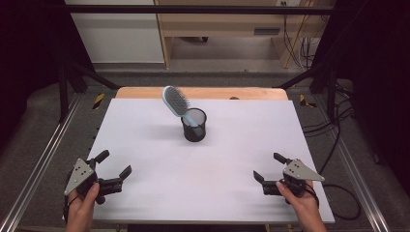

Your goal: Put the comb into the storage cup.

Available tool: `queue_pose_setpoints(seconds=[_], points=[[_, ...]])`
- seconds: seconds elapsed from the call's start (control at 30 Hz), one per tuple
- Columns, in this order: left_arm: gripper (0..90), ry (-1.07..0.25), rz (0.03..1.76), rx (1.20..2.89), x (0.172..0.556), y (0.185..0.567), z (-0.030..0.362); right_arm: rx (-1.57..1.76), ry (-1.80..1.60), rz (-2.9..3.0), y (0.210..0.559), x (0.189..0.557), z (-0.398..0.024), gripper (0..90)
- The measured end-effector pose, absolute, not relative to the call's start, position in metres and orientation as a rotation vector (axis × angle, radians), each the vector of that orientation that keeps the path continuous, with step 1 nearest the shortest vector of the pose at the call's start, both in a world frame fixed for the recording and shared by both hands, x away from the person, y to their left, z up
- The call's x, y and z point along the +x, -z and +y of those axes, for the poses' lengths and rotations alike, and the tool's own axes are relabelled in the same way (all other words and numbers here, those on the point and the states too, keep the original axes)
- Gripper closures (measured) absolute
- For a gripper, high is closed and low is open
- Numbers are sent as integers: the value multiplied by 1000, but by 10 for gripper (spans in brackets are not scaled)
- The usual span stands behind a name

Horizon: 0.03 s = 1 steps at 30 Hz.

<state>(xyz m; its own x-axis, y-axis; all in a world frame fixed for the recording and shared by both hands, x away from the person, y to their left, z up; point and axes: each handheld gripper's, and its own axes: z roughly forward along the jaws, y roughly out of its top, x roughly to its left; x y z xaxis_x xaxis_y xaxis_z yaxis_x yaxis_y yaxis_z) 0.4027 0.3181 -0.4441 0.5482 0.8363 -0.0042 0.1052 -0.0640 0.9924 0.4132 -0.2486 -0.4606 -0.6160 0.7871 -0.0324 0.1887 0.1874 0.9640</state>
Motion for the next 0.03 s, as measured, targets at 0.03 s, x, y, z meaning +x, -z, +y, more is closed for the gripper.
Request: queue_pose_setpoints(seconds=[0.03], points=[[7,-732,835,1540,403,444,318,913,-1450,1931,460,413,-248,32]])
